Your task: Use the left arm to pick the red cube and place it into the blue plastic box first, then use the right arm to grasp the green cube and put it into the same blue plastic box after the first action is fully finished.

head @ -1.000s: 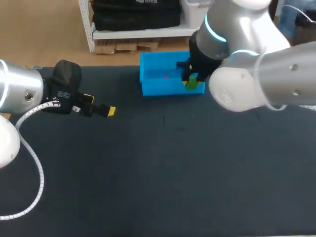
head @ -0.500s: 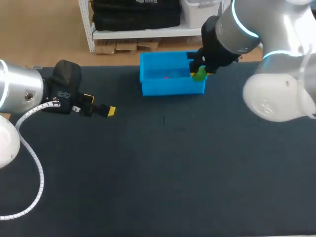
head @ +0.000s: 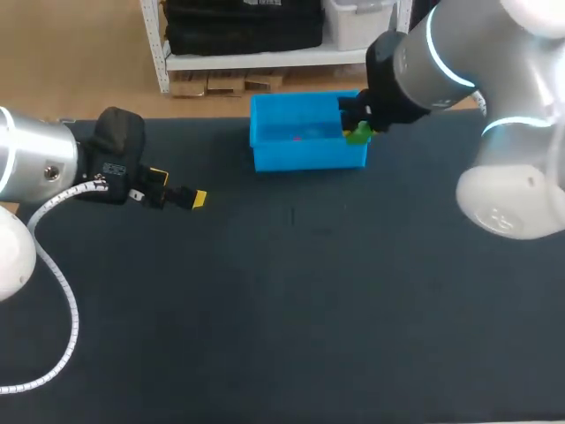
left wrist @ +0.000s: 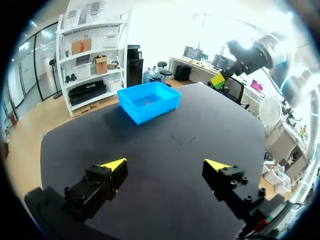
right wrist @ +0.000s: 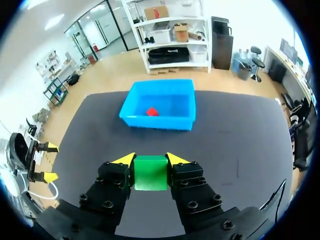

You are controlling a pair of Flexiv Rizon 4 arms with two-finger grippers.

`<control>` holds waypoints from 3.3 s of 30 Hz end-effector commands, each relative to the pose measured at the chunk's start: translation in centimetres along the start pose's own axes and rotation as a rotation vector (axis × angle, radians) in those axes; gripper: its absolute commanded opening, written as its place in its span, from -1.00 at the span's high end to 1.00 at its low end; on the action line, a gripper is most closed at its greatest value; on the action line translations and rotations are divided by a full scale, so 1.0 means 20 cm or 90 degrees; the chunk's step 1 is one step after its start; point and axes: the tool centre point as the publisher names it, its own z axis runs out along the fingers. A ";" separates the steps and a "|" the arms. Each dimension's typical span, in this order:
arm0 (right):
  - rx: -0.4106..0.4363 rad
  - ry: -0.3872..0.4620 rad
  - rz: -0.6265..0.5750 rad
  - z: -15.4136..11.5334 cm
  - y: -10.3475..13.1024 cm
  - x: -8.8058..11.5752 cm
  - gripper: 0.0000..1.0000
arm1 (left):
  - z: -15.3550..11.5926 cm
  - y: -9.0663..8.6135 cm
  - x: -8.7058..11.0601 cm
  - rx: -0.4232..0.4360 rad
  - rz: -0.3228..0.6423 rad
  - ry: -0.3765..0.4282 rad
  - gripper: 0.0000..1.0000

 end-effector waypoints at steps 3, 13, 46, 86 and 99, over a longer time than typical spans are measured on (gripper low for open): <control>0.001 -0.024 -0.004 0.12 0.02 -0.06 1.00 | 0.00 0.01 0.01 0.005 0.001 -0.006 -1.00; 0.004 -0.030 -0.014 0.27 0.02 -0.17 1.00 | 0.00 0.01 0.01 0.005 0.001 -0.006 -1.00; -0.002 -0.006 -0.045 0.89 -0.09 -0.48 1.00 | 0.00 0.01 0.01 0.005 0.001 -0.006 -1.00; 0.069 0.081 -0.006 1.04 -0.18 -0.48 -1.00 | 0.00 0.01 0.01 0.005 0.001 -0.006 -1.00; 0.030 0.069 -0.004 0.73 -0.14 -0.47 -1.00 | 0.00 0.01 0.01 0.005 0.001 -0.006 -1.00</control>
